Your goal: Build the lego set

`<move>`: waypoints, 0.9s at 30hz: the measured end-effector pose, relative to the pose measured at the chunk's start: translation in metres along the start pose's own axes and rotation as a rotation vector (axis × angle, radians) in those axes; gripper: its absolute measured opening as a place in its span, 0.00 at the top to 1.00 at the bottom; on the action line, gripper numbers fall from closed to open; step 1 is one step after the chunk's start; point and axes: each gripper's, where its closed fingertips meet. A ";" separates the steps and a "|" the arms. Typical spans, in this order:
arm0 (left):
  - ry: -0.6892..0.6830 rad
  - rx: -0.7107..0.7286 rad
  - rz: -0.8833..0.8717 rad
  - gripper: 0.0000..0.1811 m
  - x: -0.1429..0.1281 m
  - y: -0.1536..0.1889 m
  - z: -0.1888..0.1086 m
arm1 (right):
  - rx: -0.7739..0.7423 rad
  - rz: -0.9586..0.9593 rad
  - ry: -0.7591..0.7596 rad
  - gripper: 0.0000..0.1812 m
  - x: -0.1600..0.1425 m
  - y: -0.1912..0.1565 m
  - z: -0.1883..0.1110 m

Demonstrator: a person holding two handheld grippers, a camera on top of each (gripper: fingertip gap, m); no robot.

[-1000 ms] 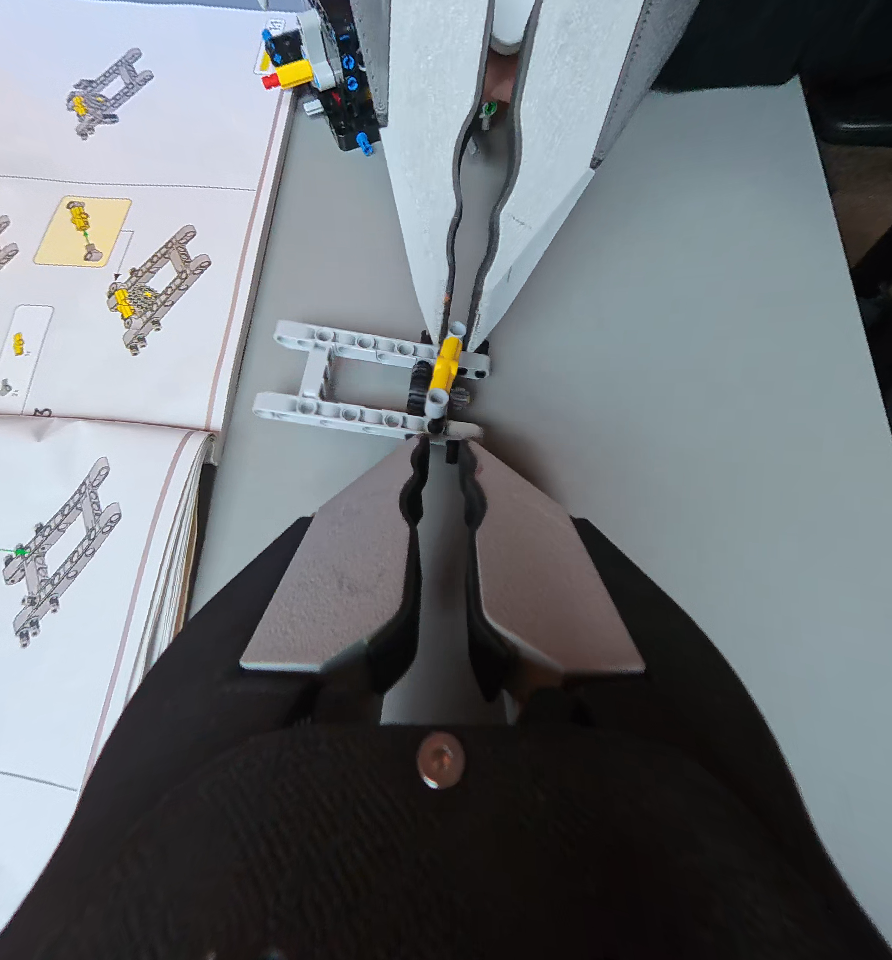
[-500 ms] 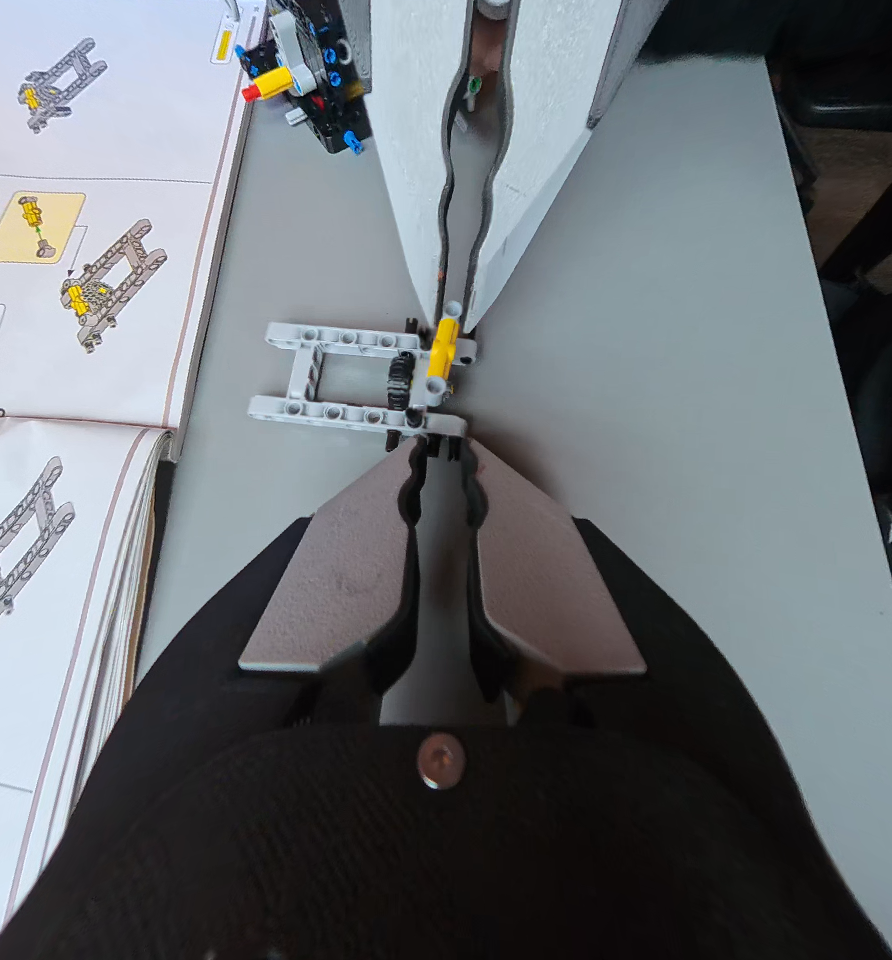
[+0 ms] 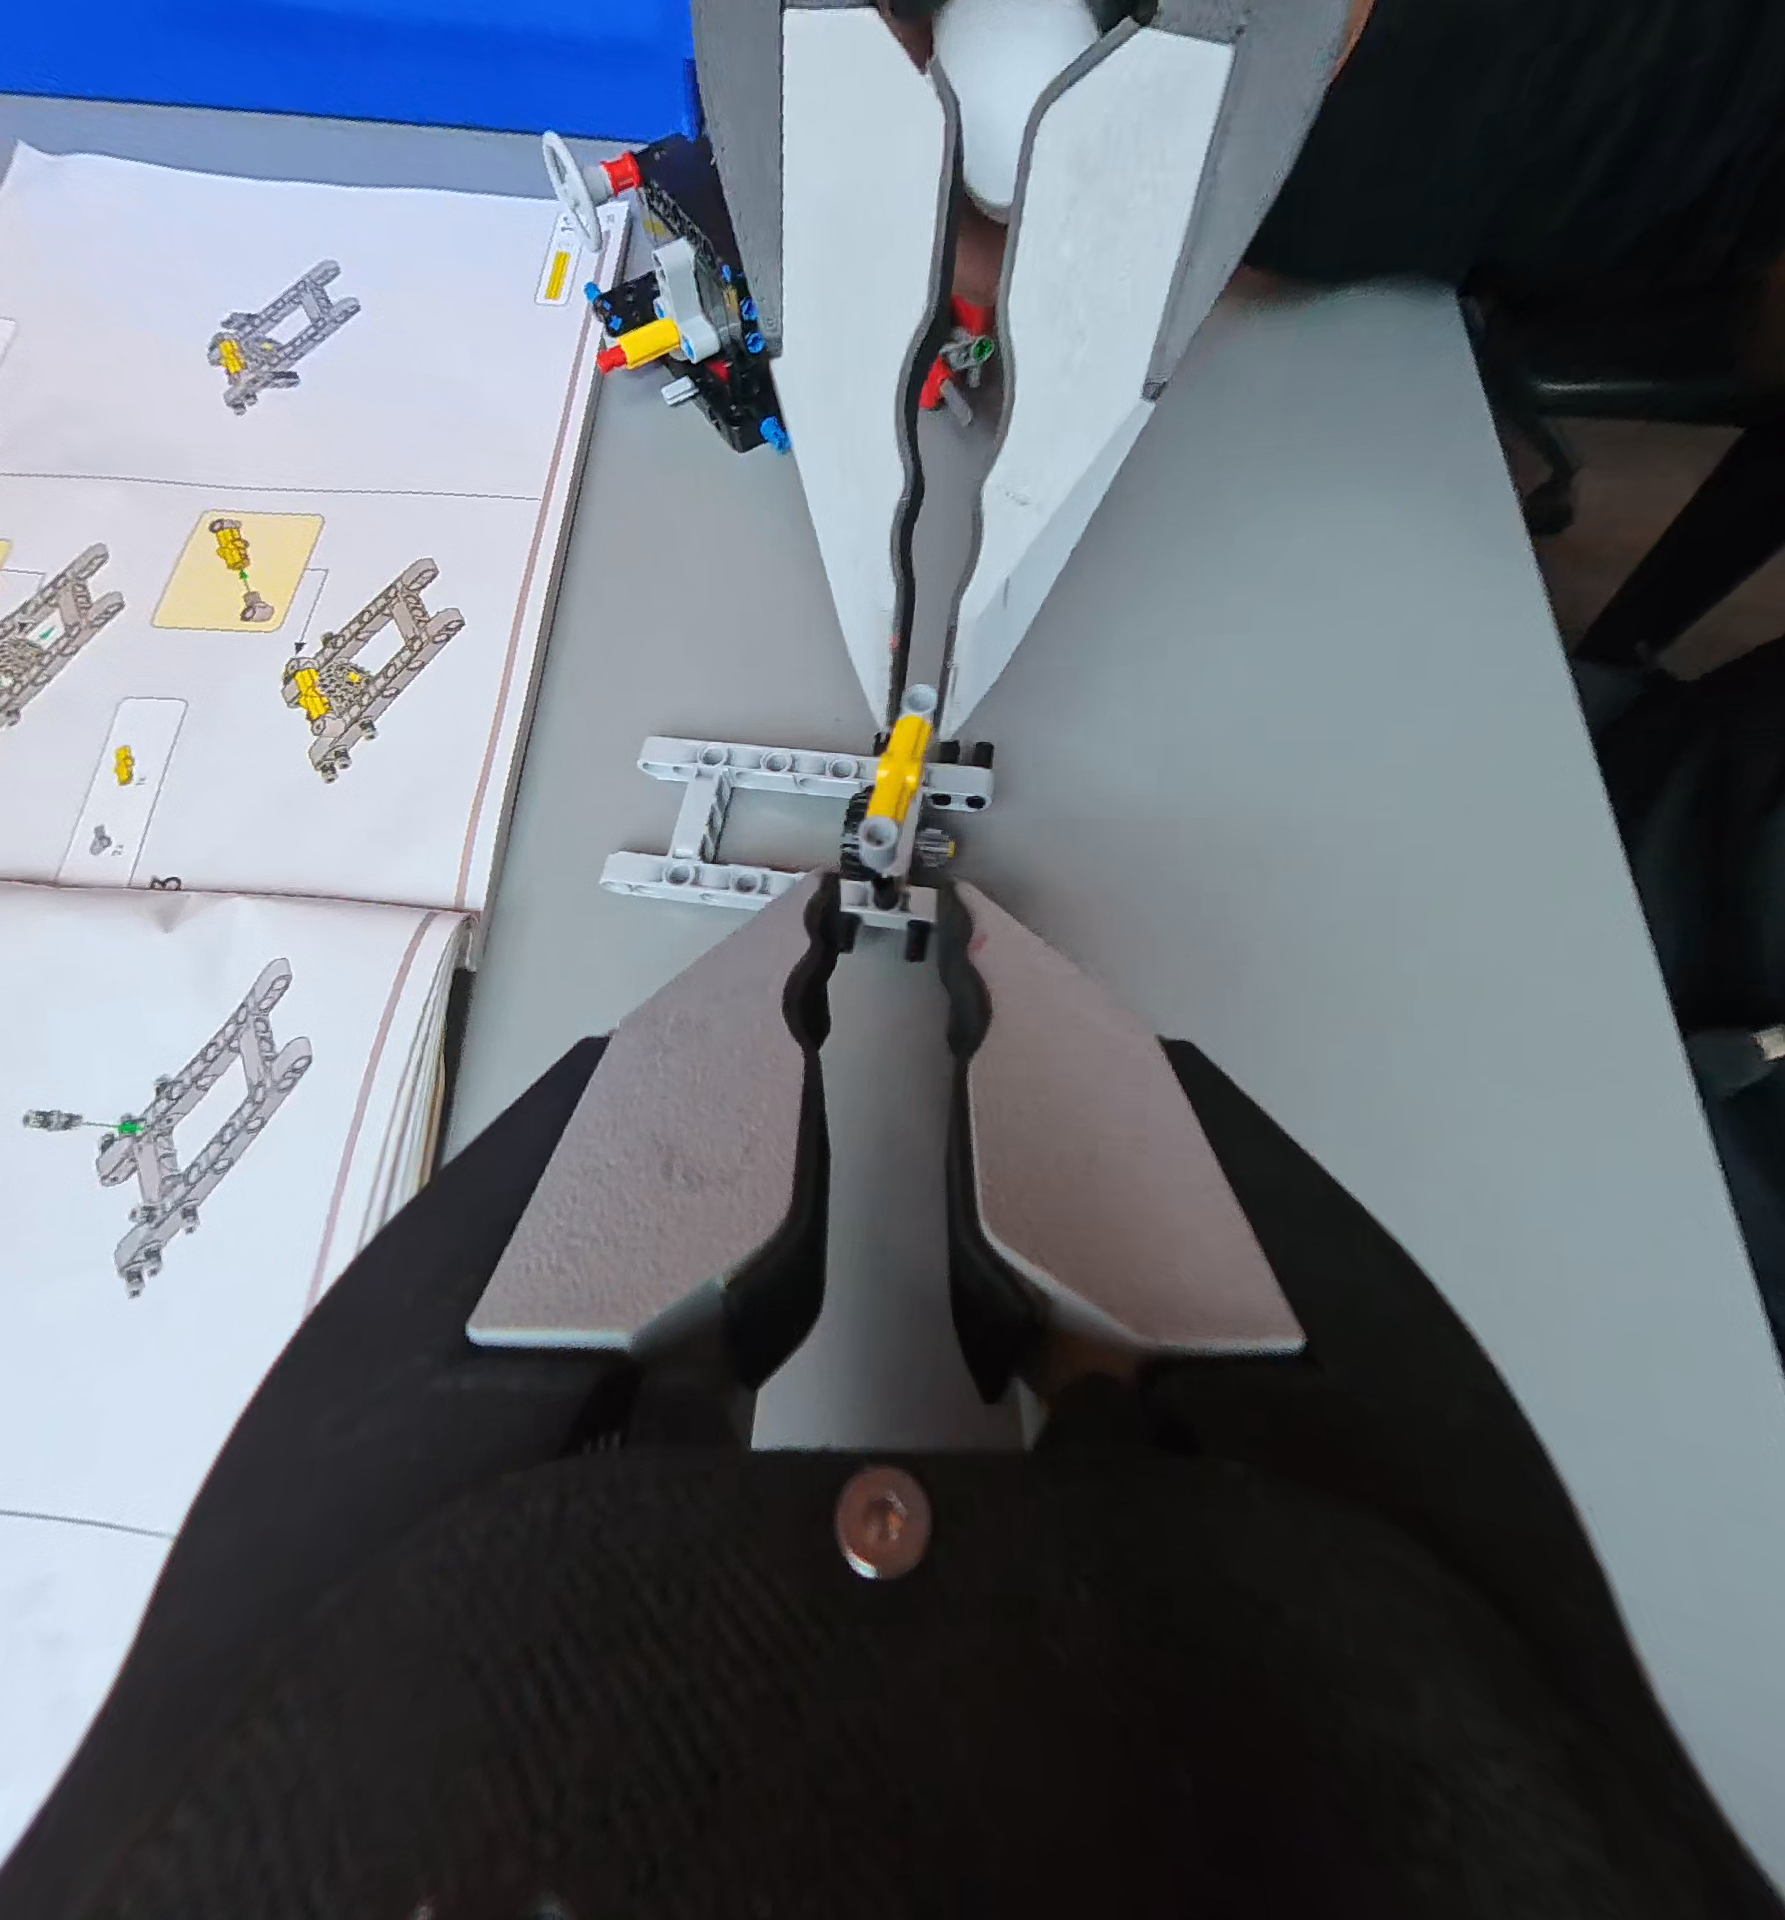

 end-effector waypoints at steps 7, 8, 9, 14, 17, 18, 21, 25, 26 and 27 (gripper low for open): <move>-0.017 -0.034 -0.014 0.94 -0.004 -0.006 0.009 | 0.015 0.006 -0.019 0.98 -0.004 0.001 0.005; -0.017 -0.039 -0.013 0.95 -0.003 -0.006 0.010 | 0.017 0.006 -0.019 0.98 -0.004 0.001 0.005; -0.013 -0.047 -0.011 0.96 -0.002 -0.004 0.011 | 0.018 0.006 -0.019 0.98 -0.004 0.002 0.005; -0.019 -0.056 0.000 0.98 -0.003 -0.002 0.013 | 0.032 0.006 -0.029 0.98 -0.007 0.001 0.006; -0.035 -0.059 0.001 0.98 -0.006 -0.002 0.015 | 0.035 0.006 -0.041 0.98 -0.009 0.001 0.008; -0.041 -0.060 0.003 0.98 -0.007 -0.002 0.016 | 0.036 0.005 -0.042 0.98 -0.010 0.001 0.009; -0.040 -0.063 -0.002 0.98 -0.008 -0.002 0.016 | 0.036 -0.003 -0.051 0.98 -0.011 0.001 0.010; -0.032 -0.057 0.003 0.98 -0.009 -0.001 0.017 | 0.013 -0.042 -0.074 0.98 -0.013 0.001 0.012; -0.030 -0.052 0.010 0.98 -0.009 -0.001 0.017 | 0.009 -0.052 -0.074 0.98 -0.013 0.001 0.012; -0.029 -0.048 0.020 0.98 -0.009 0.000 0.017 | 0.005 -0.064 -0.074 0.98 -0.013 0.001 0.012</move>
Point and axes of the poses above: each gripper's, where its closed fingertips meet, z out along the fingers, x out of its top, y = z × x across the jaws, and after that the axes turned 1 degree about y, right-handed
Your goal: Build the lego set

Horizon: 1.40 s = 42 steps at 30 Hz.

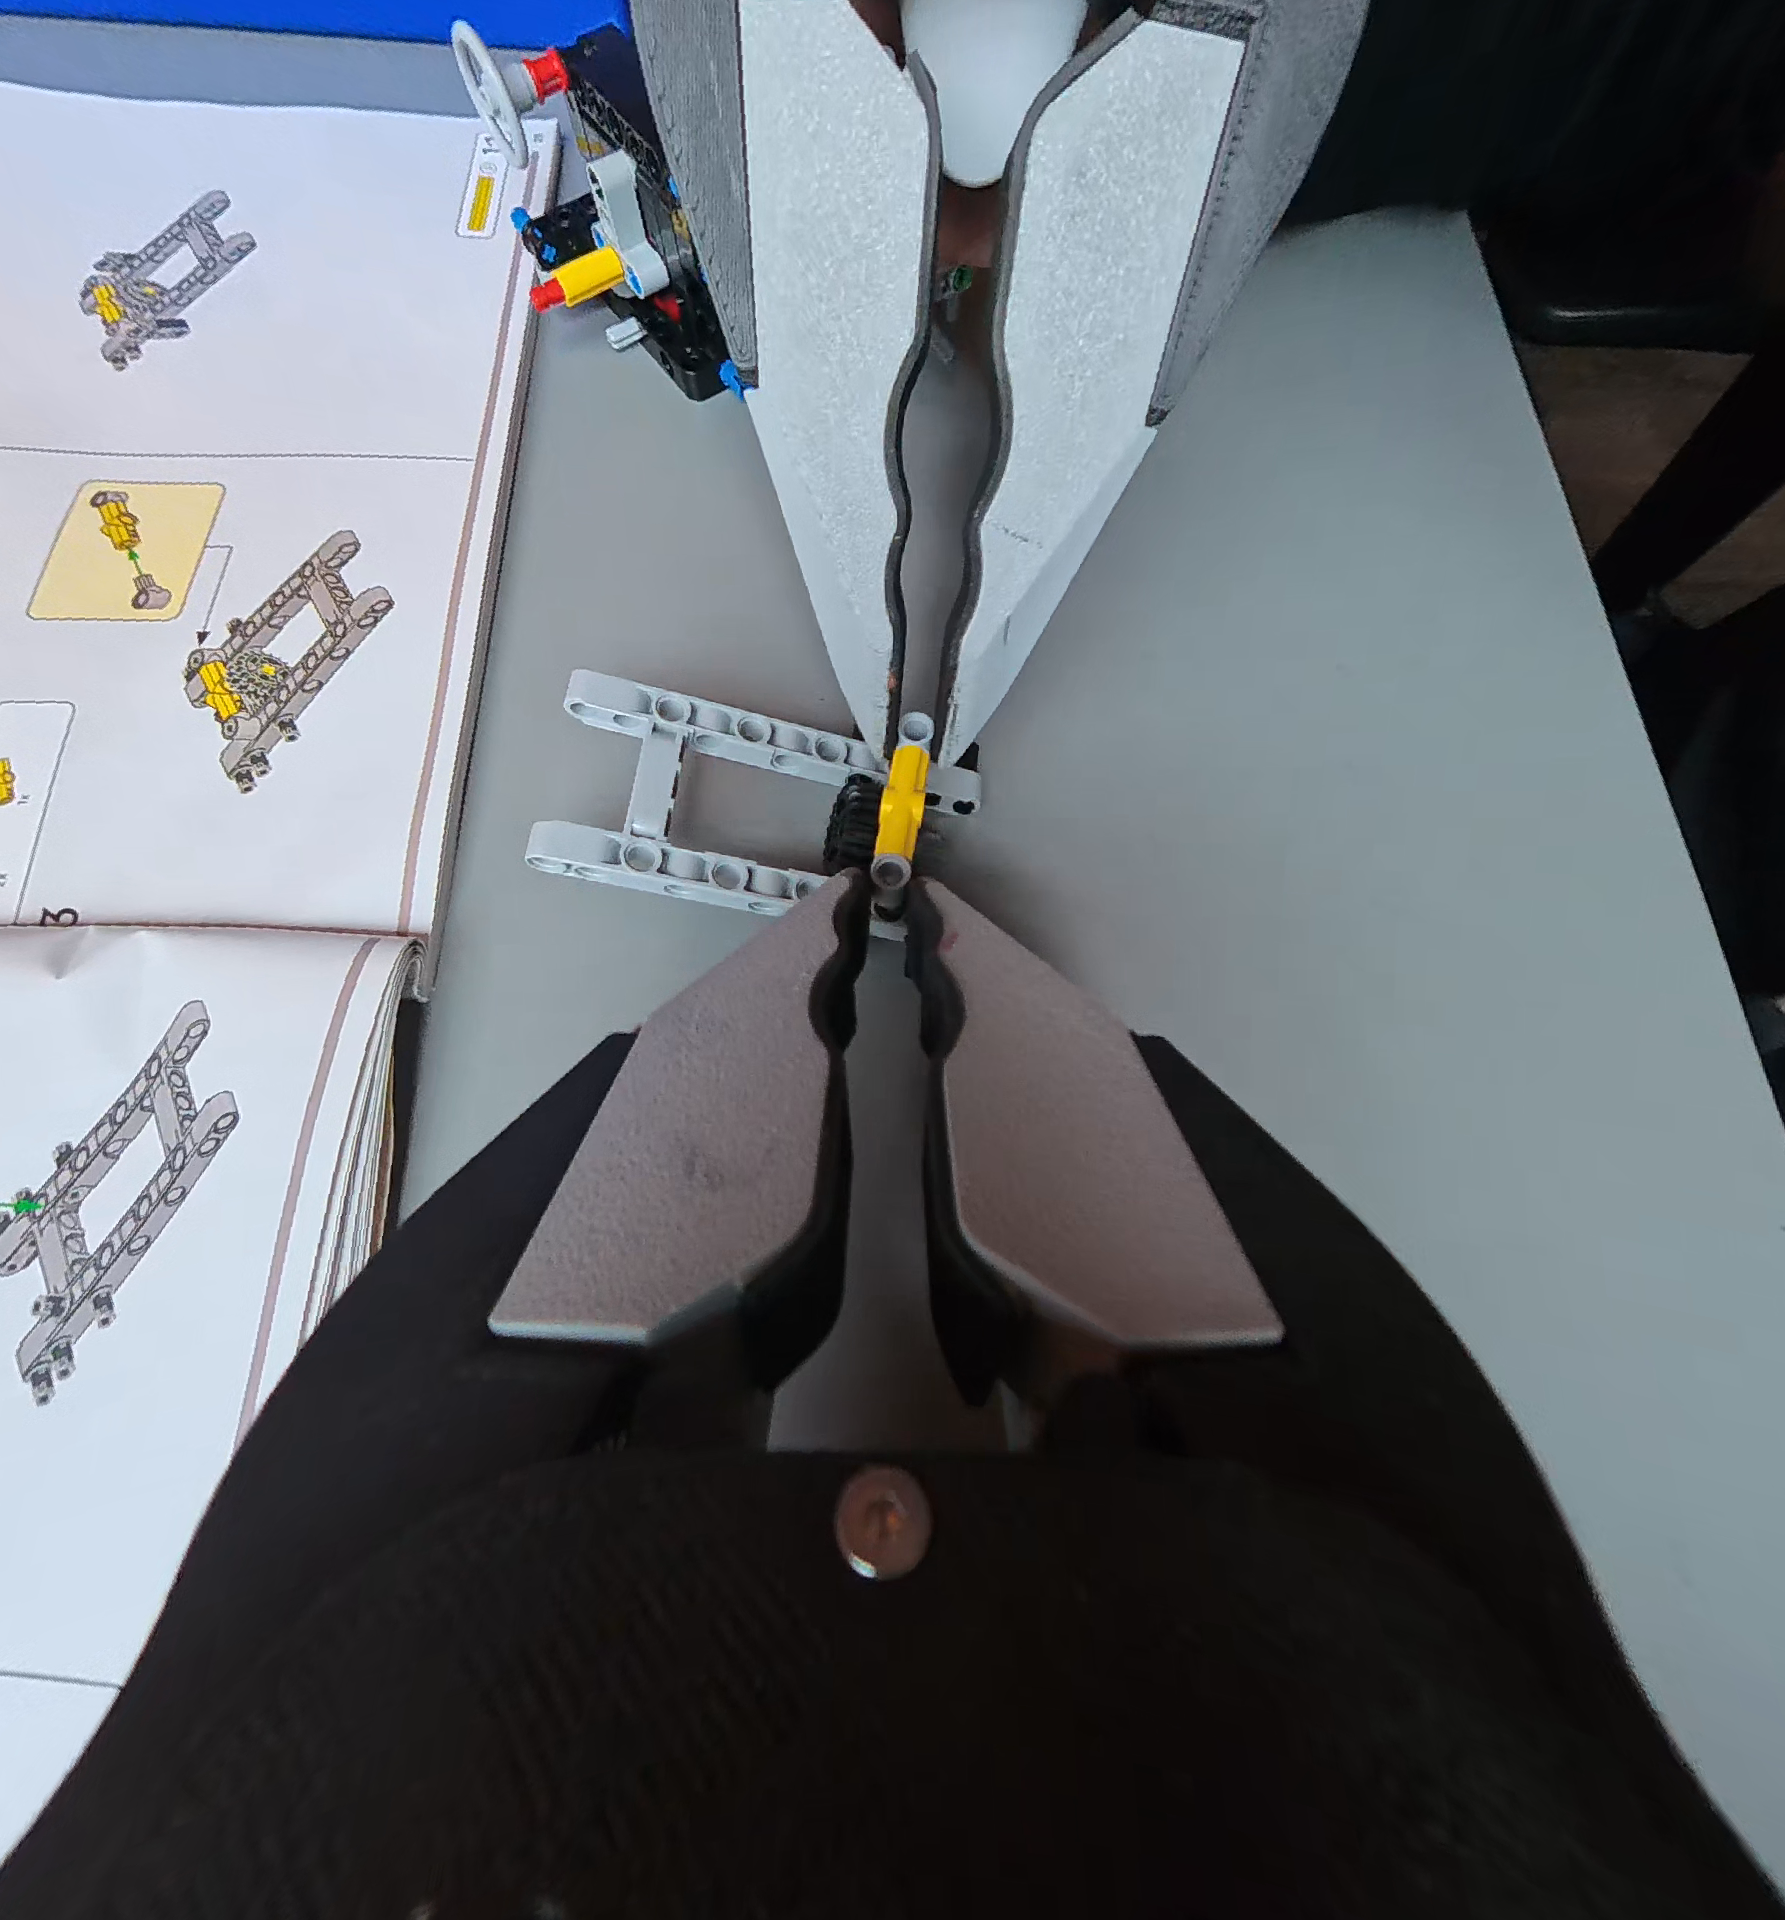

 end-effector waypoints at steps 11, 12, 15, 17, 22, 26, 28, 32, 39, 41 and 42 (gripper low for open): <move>0.015 0.051 0.100 0.98 -0.002 0.006 0.000 | -0.013 -0.080 0.000 0.98 0.001 -0.004 0.000; 0.017 0.044 0.094 0.98 -0.002 0.006 0.000 | -0.009 -0.074 0.003 0.98 0.001 -0.004 0.000; 0.028 0.044 0.103 0.98 -0.002 0.006 0.000 | -0.015 -0.079 0.002 0.98 0.001 -0.004 0.001; 0.034 0.054 0.123 0.98 -0.003 0.005 0.000 | -0.034 -0.102 -0.010 0.98 0.000 -0.004 0.001; 0.031 0.082 0.163 0.98 -0.003 0.005 0.000 | -0.104 -0.178 -0.061 0.98 0.000 -0.004 0.001; 0.027 0.101 0.195 0.98 -0.003 0.005 0.000 | -0.145 -0.237 -0.107 0.98 -0.001 -0.004 0.001; 0.025 0.096 0.194 0.98 -0.003 0.005 0.000 | -0.153 -0.260 -0.102 0.98 -0.001 -0.003 0.001; 0.014 0.128 0.255 0.98 -0.003 0.005 0.001 | -0.225 -0.363 -0.128 0.98 -0.004 -0.001 0.003; 0.011 0.132 0.277 0.98 -0.004 0.004 0.000 | -0.159 -0.263 -0.048 0.98 -0.002 -0.001 0.004; 0.031 0.118 0.253 0.98 -0.005 0.003 -0.001 | -0.134 -0.213 -0.001 0.98 -0.001 0.000 0.005; 0.031 0.110 0.244 0.98 -0.005 0.003 -0.001 | -0.119 -0.200 0.014 0.98 -0.001 -0.001 0.005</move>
Point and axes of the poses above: each gripper's, where its closed fingertips meet, z out along the fingers, x out of its top, y = z × x across the jaws, and after that the axes turned 1 degree about y, right-handed
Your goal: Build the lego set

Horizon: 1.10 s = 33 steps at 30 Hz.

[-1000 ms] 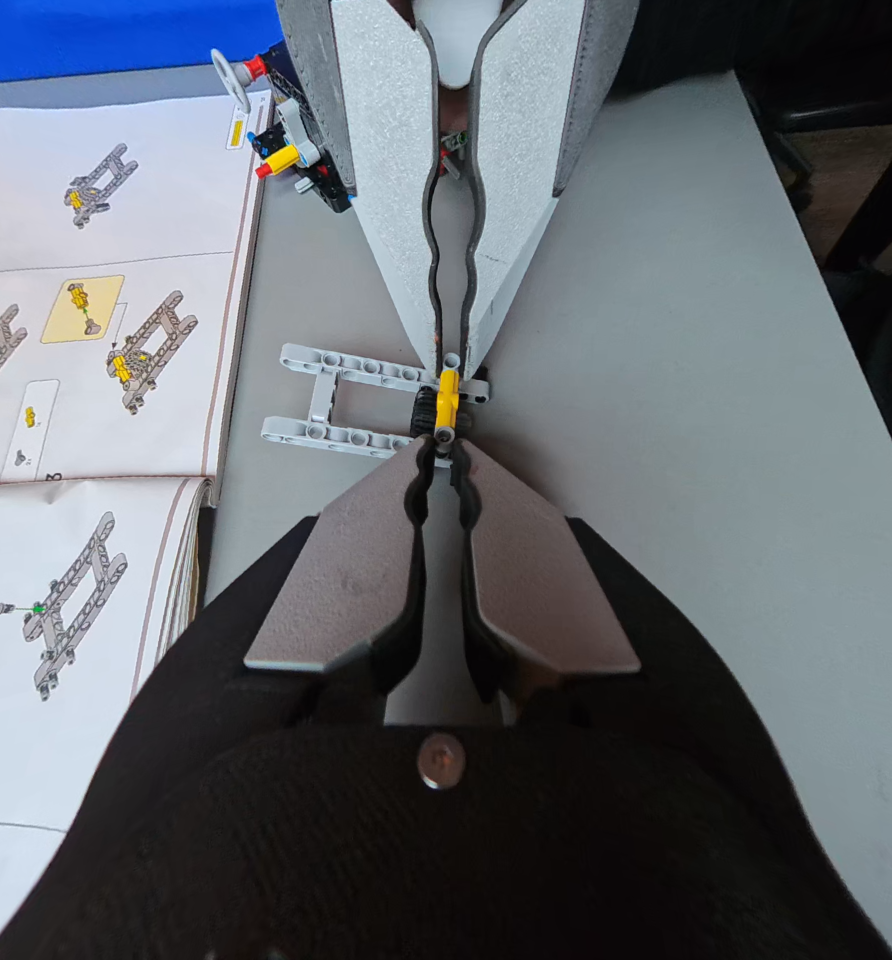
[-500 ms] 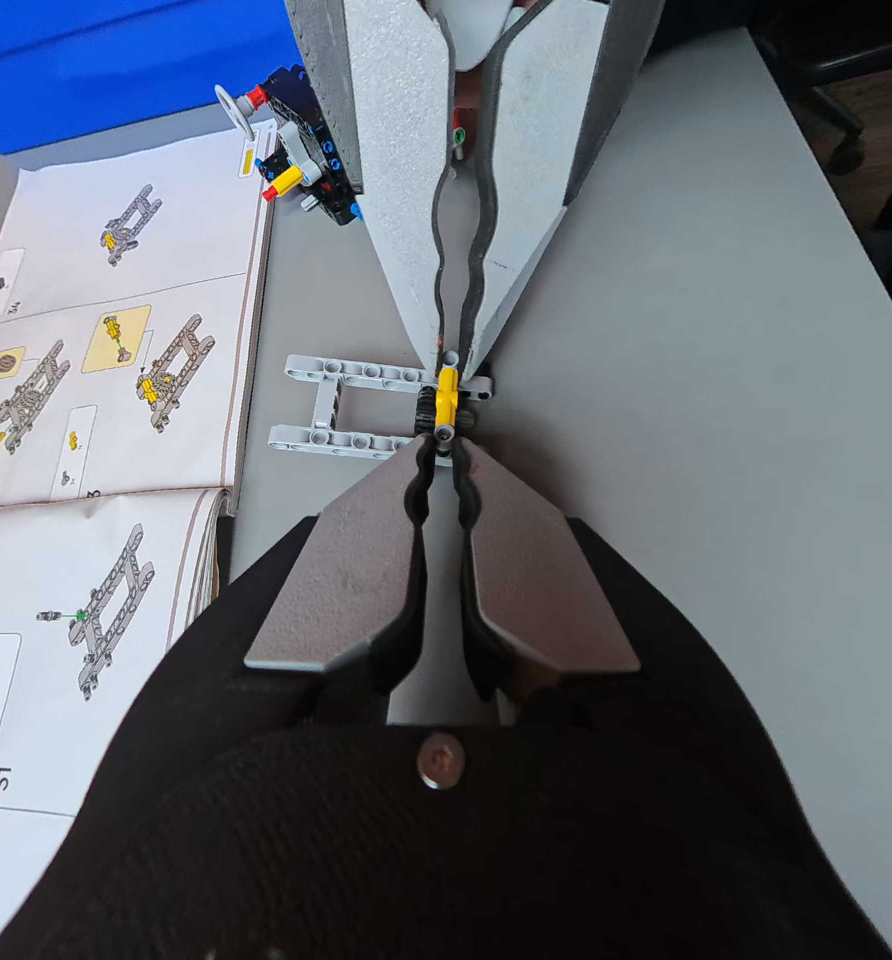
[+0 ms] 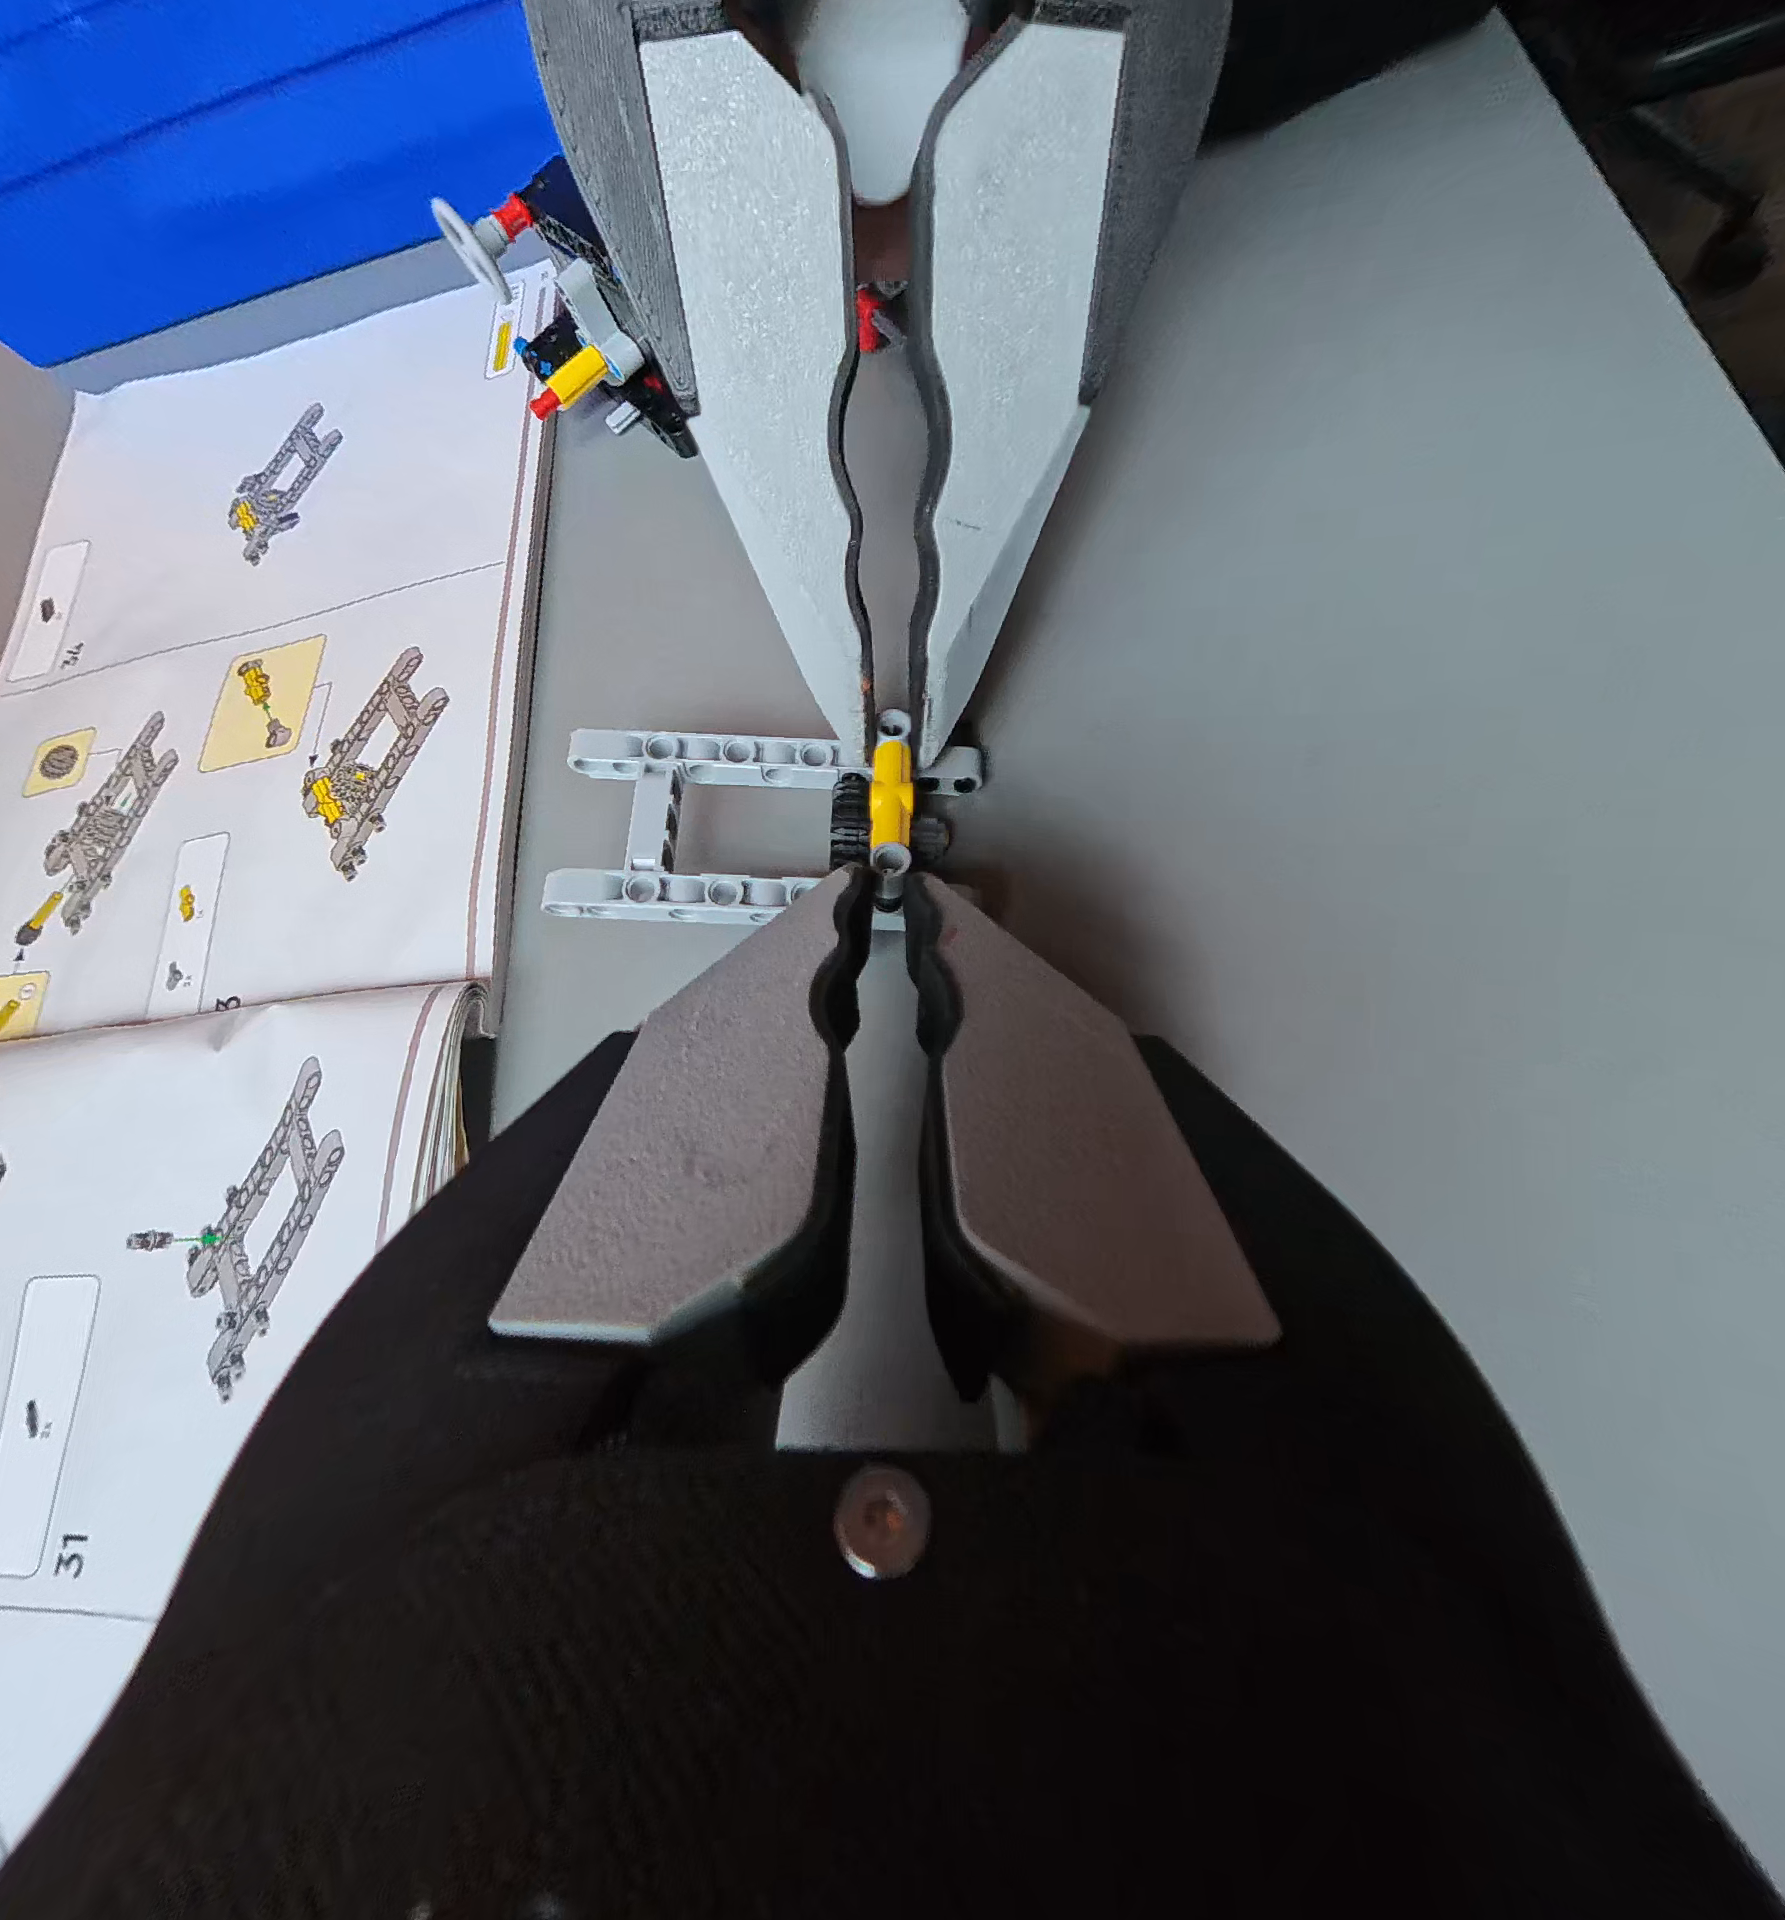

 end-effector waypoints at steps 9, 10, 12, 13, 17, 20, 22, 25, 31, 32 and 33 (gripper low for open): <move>-0.013 0.003 -0.009 0.98 -0.001 -0.002 0.001 | -0.021 -0.041 0.035 0.96 0.012 0.001 -0.003; -0.015 0.002 -0.010 0.98 -0.001 -0.001 0.001 | -0.014 -0.027 0.043 0.94 0.014 0.002 -0.003; -0.013 -0.006 -0.006 0.98 0.001 0.001 0.002 | 0.008 0.001 0.057 0.93 0.017 0.001 -0.001; -0.012 -0.008 -0.004 0.98 0.002 0.002 0.003 | 0.020 0.012 0.061 0.94 0.020 0.000 0.001; -0.017 0.000 0.002 0.98 0.002 0.002 0.004 | 0.008 0.013 0.030 0.99 0.019 0.000 0.007; -0.014 0.001 -0.005 0.98 0.002 0.001 0.004 | 0.015 0.041 0.027 0.99 0.019 0.000 0.008; -0.014 0.001 -0.008 0.98 0.002 0.001 0.005 | 0.015 0.040 0.020 0.99 0.019 0.000 0.008; -0.017 0.007 -0.009 0.98 0.002 0.001 0.005 | 0.004 0.029 0.018 0.99 0.019 0.001 0.009; -0.029 0.003 -0.033 0.98 0.001 0.000 0.006 | -0.007 -0.027 -0.069 0.99 0.017 0.002 0.010; -0.031 0.003 -0.038 0.98 0.001 0.000 0.006 | 0.001 -0.027 -0.070 0.99 0.017 0.002 0.010; -0.032 0.003 -0.043 0.98 0.001 0.000 0.006 | 0.006 -0.028 -0.065 0.99 0.016 0.002 0.010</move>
Point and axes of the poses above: each gripper's, where its closed fingertips meet, z out along the fingers, x out of its top, y = z × x across the jaws, and after that the axes turned 1 degree about y, right-handed
